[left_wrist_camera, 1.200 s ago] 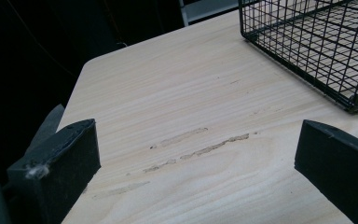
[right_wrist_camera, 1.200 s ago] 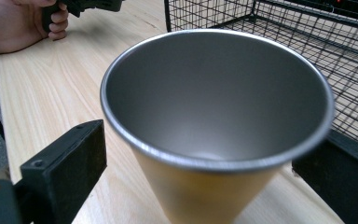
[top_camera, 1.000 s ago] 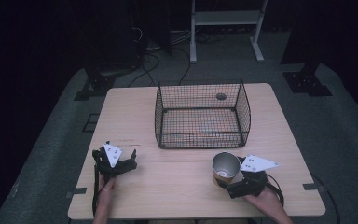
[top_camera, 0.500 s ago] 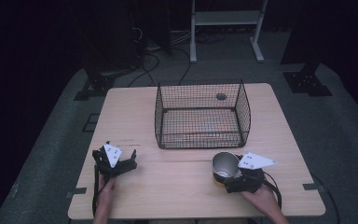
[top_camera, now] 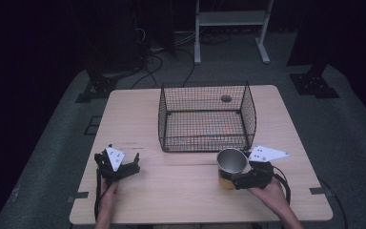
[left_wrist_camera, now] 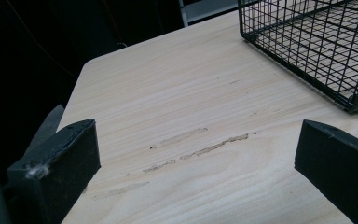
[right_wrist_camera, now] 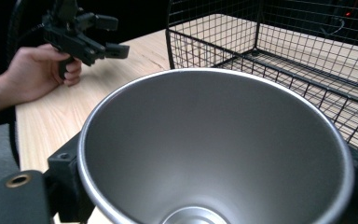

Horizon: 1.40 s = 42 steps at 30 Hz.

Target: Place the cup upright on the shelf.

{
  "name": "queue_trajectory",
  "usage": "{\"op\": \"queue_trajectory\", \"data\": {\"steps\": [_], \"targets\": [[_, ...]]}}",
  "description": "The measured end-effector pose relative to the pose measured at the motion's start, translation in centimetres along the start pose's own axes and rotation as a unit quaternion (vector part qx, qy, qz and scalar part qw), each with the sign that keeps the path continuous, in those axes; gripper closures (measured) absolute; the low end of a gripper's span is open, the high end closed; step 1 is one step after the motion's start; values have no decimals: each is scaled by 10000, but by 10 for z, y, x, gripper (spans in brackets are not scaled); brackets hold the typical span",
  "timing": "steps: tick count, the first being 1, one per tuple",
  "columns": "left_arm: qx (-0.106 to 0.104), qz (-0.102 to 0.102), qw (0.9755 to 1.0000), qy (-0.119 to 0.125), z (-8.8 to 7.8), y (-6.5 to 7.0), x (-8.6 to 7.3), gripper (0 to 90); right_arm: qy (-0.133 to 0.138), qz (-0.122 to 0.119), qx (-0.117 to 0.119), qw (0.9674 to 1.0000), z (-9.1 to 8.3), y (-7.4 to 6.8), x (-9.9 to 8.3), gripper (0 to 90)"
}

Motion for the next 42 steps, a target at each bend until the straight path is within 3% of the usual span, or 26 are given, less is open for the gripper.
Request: {"op": "queue_trajectory", "data": {"steps": [15,22,42], "targets": [[0,-5,10000,-3,0,0,0,0,20,66,260,9996,-3,8,32,118],[3,-1,10000,-5,0,0,0,0,70,218,471,9986,-4,18,50,117],[4,-23,10000,3,0,0,0,0,-24,58,620,9981,7,32,98,117]]}}
Point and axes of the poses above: each handheld gripper's, and its own axes: z roughly forward along the jaws, x roughly out of its top, y roughly to its right, the point moved 6 cm from there along z, roughly forward along the jaws, and after that the axes turned 1 degree about y, right-handed, at the moved point
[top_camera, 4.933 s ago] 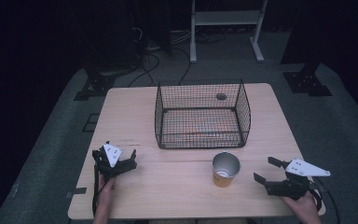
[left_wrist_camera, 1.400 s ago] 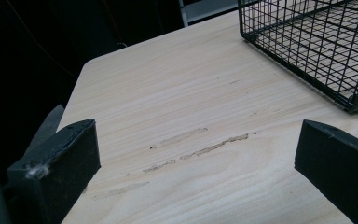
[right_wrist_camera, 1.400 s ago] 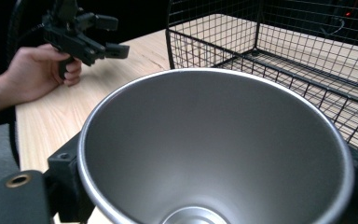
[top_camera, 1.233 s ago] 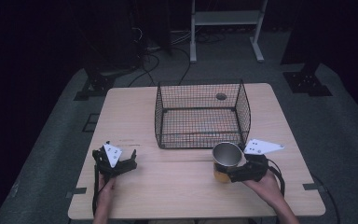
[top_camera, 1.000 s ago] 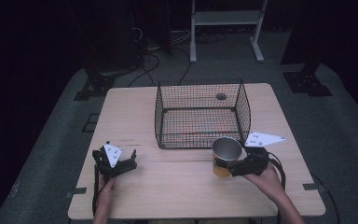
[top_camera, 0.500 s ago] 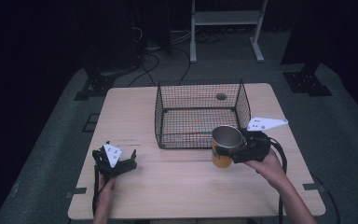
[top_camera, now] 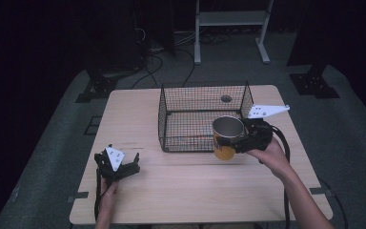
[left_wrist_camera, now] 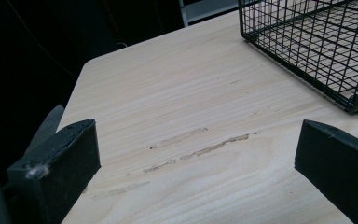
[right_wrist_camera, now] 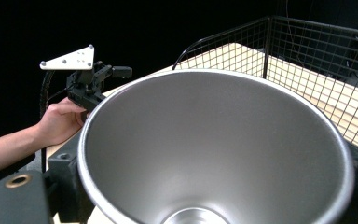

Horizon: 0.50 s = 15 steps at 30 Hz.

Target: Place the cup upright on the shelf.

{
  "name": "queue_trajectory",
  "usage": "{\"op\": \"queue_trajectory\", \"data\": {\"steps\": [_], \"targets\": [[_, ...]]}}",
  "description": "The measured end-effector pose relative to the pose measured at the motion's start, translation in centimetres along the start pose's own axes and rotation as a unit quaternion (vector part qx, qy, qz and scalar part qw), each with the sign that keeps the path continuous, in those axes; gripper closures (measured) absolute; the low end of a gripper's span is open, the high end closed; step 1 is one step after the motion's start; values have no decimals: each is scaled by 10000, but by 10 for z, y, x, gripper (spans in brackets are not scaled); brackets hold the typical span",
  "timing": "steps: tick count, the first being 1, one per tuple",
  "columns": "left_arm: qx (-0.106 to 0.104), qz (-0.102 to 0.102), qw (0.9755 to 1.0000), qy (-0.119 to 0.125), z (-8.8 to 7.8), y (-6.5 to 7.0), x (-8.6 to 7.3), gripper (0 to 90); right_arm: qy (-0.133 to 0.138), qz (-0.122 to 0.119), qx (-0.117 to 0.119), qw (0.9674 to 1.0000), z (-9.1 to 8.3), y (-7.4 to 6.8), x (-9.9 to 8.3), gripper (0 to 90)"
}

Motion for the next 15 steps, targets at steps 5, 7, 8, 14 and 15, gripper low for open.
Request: {"op": "queue_trajectory", "data": {"steps": [5,7,8,14,15], "targets": [[-1,3,10000,-2,0,0,0,0,-6,-22,37,10000,2,1,8,117],[0,7,10000,0,0,0,0,0,23,5,74,10000,4,4,13,117],[2,7,10000,-2,0,0,0,0,27,15,70,10000,5,5,15,117],[0,3,10000,-1,0,-1,0,0,54,77,86,9999,10,13,26,116],[0,3,10000,-1,0,-1,0,0,54,77,86,9999,10,13,26,116]]}}
Point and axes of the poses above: each handheld gripper's, and its own axes: z roughly forward along the jaws, x roughly out of its top, y roughly to its right, the point moved 6 cm from there along z, roughly forward along the jaws, and after that the axes turned 1 degree about y, right-handed, at the moved point
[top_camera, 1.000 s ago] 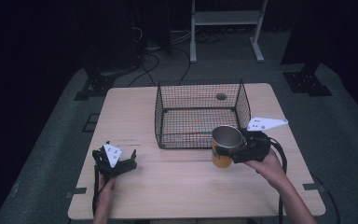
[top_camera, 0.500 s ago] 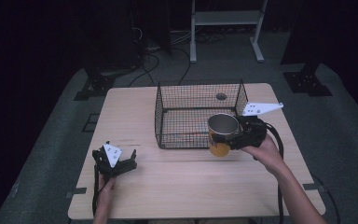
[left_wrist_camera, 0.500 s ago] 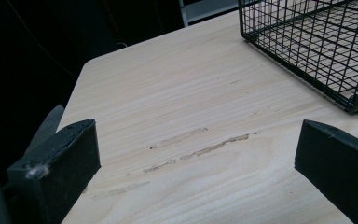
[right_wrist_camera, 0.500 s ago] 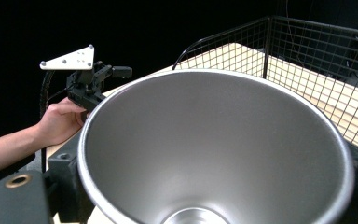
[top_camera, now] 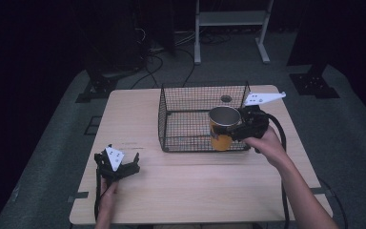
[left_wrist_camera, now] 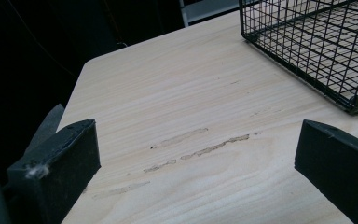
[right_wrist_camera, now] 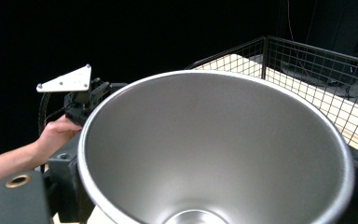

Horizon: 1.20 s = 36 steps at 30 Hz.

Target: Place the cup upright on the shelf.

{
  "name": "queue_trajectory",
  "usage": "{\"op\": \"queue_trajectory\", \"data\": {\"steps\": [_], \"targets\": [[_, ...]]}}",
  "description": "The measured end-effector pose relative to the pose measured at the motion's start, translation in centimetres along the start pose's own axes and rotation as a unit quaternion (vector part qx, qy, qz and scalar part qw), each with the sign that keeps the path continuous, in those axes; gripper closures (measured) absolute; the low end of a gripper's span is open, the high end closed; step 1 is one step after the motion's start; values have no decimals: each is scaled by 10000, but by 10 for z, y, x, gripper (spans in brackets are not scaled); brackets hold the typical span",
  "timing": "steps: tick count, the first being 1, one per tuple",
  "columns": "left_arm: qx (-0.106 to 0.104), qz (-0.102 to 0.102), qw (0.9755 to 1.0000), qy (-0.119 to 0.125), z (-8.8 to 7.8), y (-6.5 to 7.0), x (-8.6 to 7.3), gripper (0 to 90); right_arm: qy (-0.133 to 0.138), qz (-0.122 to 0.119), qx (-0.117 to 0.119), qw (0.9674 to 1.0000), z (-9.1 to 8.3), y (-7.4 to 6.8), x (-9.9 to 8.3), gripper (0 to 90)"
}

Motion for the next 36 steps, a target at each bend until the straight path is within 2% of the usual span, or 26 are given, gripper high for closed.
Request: {"op": "queue_trajectory", "data": {"steps": [5,16,27,36], "targets": [[-3,-4,10000,-1,0,0,0,0,-29,78,-26,10000,6,11,9,116],[-13,-12,10000,0,0,-1,0,0,-38,129,7,9999,20,25,25,116],[-25,-39,10000,13,0,-1,0,0,-247,196,-27,9995,49,47,33,116],[-22,-54,10000,13,0,-1,0,0,-335,247,-15,9991,67,60,37,116]]}}
Point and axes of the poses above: each handheld gripper's, and its own axes: z roughly forward along the jaws, x roughly out of its top, y roughly to its right, the point moved 6 cm from there along z, roughly forward along the jaws, and after that the axes turned 1 degree about y, right-handed, at the moved point
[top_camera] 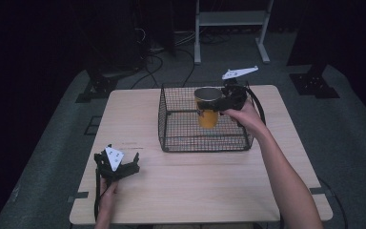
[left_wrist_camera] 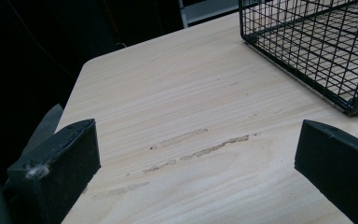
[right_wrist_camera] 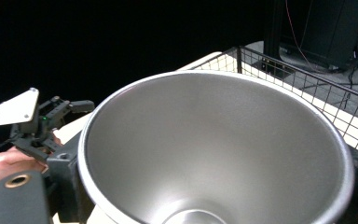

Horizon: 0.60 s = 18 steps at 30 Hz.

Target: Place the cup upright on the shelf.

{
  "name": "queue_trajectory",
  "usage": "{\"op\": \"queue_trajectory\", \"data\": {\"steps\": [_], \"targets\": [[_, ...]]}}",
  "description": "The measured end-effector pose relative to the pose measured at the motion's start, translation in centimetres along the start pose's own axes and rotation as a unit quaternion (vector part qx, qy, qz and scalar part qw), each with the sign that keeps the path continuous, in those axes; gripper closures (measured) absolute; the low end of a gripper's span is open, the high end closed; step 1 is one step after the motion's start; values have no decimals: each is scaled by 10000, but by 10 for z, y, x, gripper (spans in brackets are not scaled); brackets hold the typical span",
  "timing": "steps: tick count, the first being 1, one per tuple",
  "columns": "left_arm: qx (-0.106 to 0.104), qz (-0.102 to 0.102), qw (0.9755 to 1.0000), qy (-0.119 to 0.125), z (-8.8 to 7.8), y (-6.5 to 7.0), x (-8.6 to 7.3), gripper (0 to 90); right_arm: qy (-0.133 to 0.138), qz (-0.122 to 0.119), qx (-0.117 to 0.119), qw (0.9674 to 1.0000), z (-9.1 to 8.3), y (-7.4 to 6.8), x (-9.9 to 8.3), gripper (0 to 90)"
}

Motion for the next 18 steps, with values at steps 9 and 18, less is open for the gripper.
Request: {"op": "queue_trajectory", "data": {"steps": [9,18], "targets": [[-1,-5,10000,8,0,0,0,0,-40,98,-99,9999,20,19,3,116],[-10,-16,10000,10,0,0,0,0,-188,125,-74,9997,37,28,2,116]]}}
Point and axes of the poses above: each handheld gripper's, and its own axes: z roughly forward along the jaws, x roughly out of its top, y roughly to its right, the point moved 6 cm from there along z, roughly forward along the jaws, and after that the axes turned 1 degree about y, right-handed, at the moved point
